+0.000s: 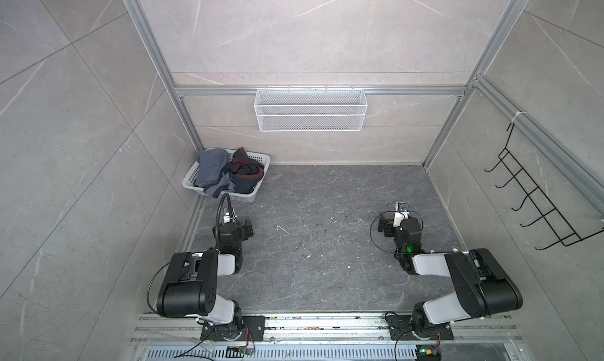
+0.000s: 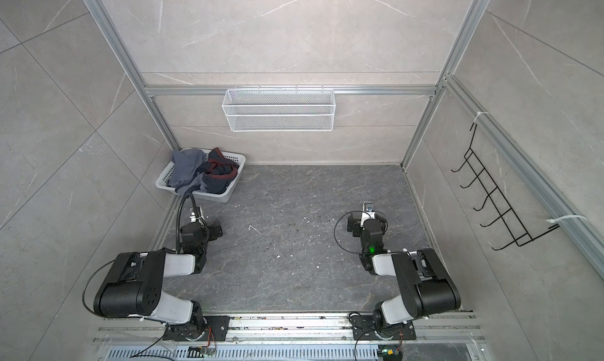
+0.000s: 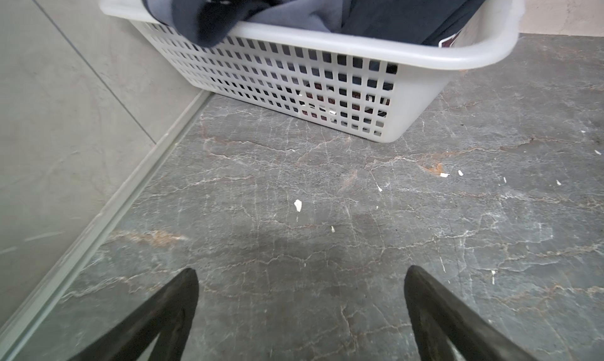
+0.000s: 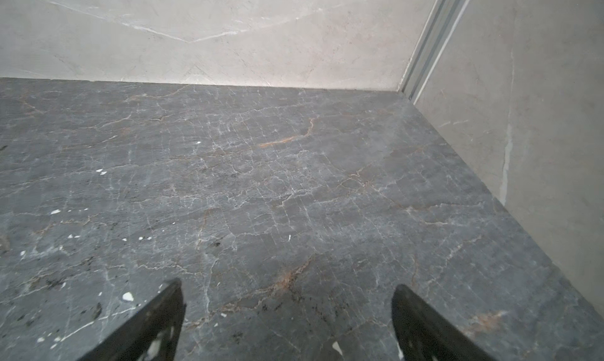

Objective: Fold and stack the tank tops
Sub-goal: 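Reach the left gripper into the basket toward the navy tank top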

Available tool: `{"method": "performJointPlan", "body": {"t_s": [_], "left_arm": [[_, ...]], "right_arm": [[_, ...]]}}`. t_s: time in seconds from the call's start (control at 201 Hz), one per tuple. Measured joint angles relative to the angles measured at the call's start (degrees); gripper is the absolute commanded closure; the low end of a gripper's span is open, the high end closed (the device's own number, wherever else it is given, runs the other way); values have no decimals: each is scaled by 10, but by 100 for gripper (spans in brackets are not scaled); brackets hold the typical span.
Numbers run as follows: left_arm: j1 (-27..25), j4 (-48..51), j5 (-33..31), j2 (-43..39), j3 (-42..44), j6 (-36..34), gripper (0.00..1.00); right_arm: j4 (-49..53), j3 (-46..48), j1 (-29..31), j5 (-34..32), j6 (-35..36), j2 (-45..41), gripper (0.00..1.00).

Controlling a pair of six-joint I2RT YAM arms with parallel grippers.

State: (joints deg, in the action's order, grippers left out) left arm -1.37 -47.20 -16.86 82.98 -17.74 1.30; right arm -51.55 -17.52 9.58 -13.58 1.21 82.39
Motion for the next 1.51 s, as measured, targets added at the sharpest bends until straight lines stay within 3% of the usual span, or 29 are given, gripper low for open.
{"method": "performJointPlan", "body": {"t_s": [0.174,0.289,0.418,0.558,0.687,0.747,0.831,0.901,1.055,1.165,1.349,1.508], "left_arm": [[-70,133,-58,-168,-18,7,0],[-82,275,-92,-280,-89,89,0],[-82,419,-112,-346,-178,192,0],[-82,591,-130,-390,-245,338,0],[-80,657,-96,-414,-245,381,0],[-80,670,-72,-409,-246,384,0],[-80,699,-42,-365,-271,379,0],[-80,734,-22,-281,-334,366,0],[-80,806,-17,-84,-515,343,0],[-75,849,-57,21,-610,336,0],[26,928,-56,168,-760,345,1],[87,970,-55,264,-866,349,14]], "right_arm": [[34,18,102,-17,58,-126,1],[144,-17,134,-9,63,-240,1],[271,-99,134,27,43,-327,1],[398,-168,136,18,-50,-418,1],[537,-219,136,-43,-153,-477,0],[614,-237,136,-104,-240,-500,0],[679,-235,136,-156,-299,-529,0],[716,-227,136,-171,-322,-539,0],[768,-225,136,-161,-341,-516,1],[792,-225,136,-133,-343,-489,1],[817,-225,136,-86,-343,-480,1],[828,-220,136,-65,-343,-497,0]]}}
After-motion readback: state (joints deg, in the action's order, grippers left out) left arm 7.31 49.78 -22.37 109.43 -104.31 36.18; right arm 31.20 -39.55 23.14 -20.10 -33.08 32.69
